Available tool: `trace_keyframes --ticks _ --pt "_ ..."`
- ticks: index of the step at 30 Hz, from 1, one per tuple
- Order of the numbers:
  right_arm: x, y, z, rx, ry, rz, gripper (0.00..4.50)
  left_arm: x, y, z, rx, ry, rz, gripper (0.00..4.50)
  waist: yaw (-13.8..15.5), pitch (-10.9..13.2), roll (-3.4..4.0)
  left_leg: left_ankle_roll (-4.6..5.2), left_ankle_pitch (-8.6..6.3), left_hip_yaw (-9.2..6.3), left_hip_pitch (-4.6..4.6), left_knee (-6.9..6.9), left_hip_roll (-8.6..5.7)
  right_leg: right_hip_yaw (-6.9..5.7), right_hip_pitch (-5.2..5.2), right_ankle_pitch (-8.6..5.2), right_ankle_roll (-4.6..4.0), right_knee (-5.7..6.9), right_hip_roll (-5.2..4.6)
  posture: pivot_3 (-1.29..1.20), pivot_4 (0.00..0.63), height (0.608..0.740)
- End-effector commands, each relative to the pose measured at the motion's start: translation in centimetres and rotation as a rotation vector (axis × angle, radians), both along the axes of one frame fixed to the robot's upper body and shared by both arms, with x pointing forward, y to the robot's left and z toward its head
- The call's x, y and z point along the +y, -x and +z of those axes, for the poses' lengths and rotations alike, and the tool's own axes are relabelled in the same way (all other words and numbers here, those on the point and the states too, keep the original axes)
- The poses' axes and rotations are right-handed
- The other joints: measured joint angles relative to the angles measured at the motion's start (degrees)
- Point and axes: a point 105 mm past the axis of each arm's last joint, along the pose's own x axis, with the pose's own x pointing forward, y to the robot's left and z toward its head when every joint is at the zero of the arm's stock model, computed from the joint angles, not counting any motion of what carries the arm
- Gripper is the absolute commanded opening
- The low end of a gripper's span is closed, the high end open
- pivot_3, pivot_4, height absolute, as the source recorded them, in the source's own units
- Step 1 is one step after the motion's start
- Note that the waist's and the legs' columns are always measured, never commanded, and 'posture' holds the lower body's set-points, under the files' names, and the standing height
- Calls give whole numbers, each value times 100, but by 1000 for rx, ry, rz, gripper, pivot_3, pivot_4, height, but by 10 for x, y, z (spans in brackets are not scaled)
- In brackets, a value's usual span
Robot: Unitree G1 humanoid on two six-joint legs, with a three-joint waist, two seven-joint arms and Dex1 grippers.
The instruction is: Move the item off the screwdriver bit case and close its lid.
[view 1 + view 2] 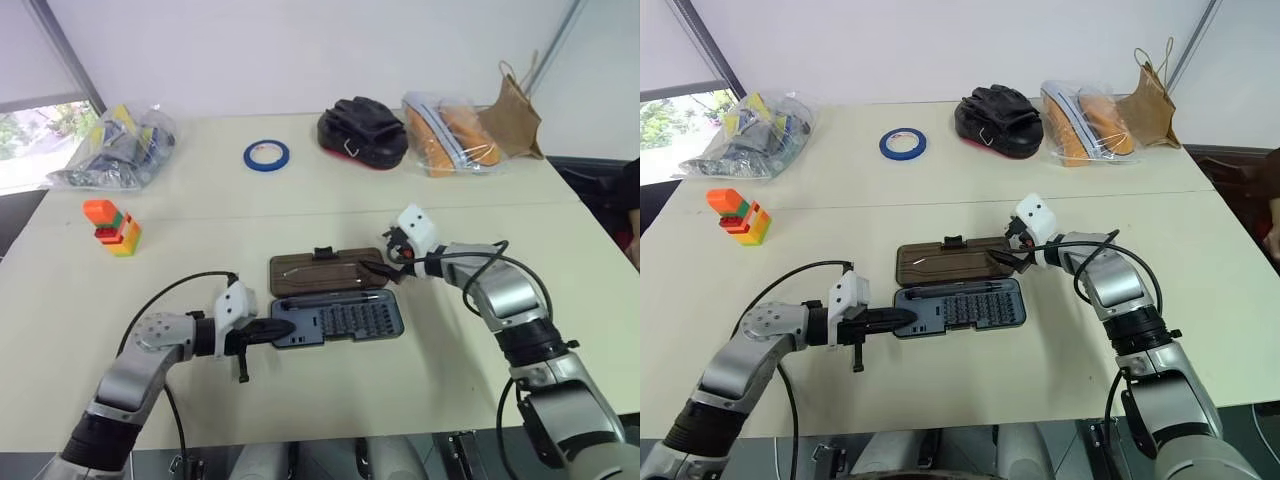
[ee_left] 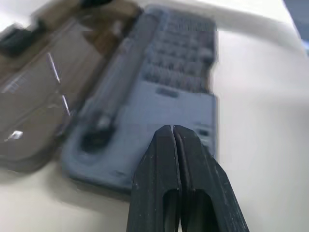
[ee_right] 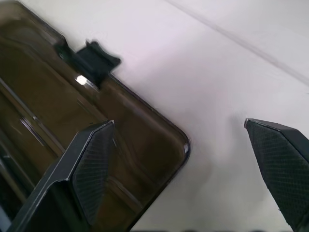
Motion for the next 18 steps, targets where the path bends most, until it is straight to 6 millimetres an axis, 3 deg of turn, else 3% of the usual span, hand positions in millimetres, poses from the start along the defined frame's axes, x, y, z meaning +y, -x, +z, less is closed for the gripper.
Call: trace_keyframes --ticks 1,10,13,18 --pt "0 -11 9 -23 36 -7 4500 2 13 -19 30 -83 -56 34 2 -5 10 0 0 0 5 -1 0 1 4 0 0 0 0 0 150 740" --pt "3 -20 -8 85 47 2 4500 -3 13 -30 26 -103 -46 34 -5 -26 36 5 -3 1 52 -13 0 0 52 -1 -1 -12 1 0 150 740" --pt "5 -16 -22 165 76 53 3677 -2 11 -30 22 -94 -25 0 -5 -49 53 5 -3 1 53 -13 0 0 52 -1 -1 -11 1 0 150 740" --pt "6 -12 -32 198 127 129 1111 -1 9 -31 31 -75 11 0 -5 -97 64 5 -3 0 64 -13 0 -1 63 -1 0 -11 2 0 150 740"
